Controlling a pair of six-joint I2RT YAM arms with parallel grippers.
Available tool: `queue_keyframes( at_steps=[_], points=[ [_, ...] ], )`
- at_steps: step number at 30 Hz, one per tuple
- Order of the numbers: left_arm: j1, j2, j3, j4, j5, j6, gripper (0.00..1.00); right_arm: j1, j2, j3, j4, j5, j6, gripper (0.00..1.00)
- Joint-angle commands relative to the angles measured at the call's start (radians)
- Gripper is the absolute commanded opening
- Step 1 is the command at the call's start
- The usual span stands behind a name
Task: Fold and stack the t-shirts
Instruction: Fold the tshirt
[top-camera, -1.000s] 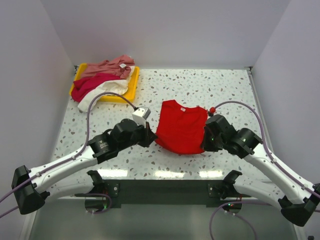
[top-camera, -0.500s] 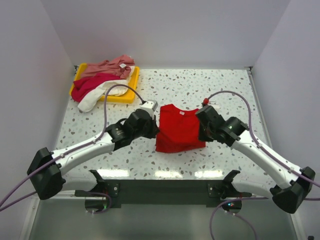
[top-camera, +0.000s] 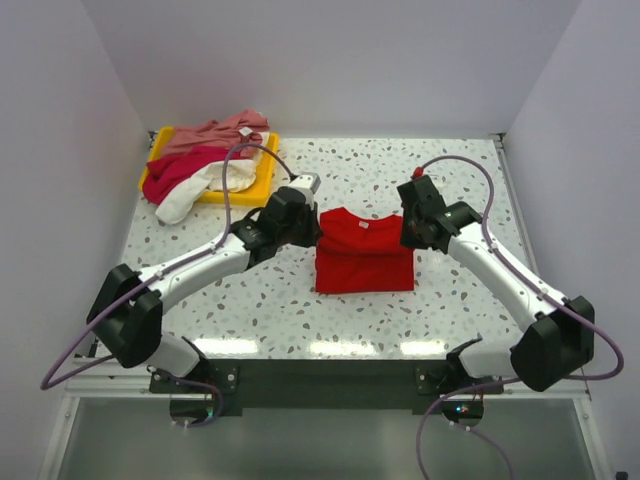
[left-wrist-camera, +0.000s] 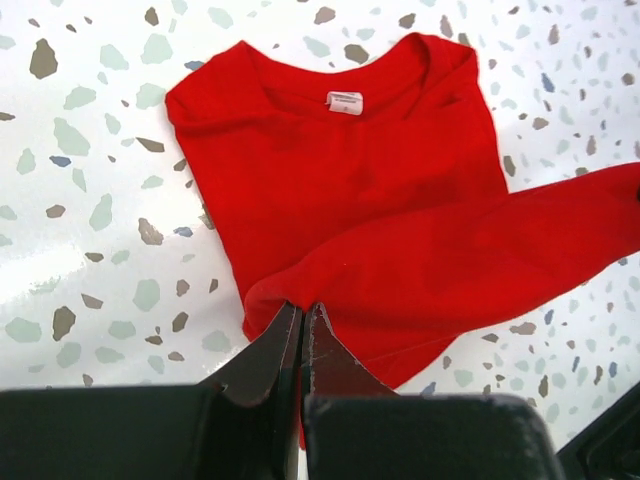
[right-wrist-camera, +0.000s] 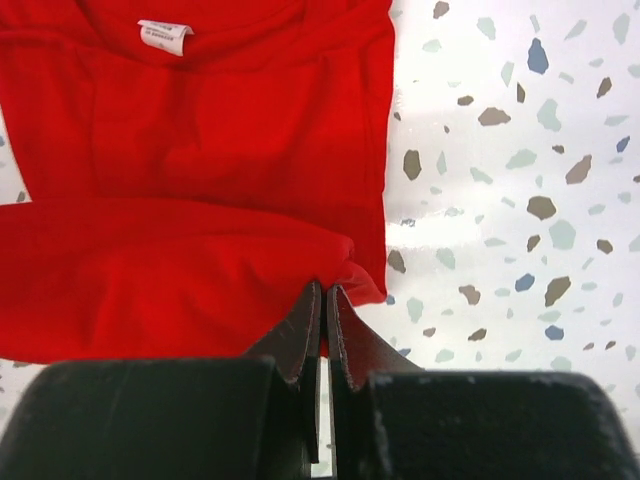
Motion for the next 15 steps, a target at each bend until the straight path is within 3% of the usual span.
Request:
queue_keyframes(
  at_steps=[1, 10, 15],
  points=[
    [0.02, 0.051, 0.072, 0.059, 0.047, 0.048, 0.0, -0.028, 0.043, 0.046, 0.068, -0.004, -0.058, 0.0],
    [0.059, 0.219, 0.162, 0.059, 0.093, 0.053, 0.0, -0.109, 0.171, 0.052, 0.149, -0.058, -0.082, 0.0],
    [0.12, 0.368, 0.318, 0.019, 0.087, 0.047, 0.0, -0.197, 0.316, 0.168, 0.194, -0.101, -0.105, 0.0]
  ],
)
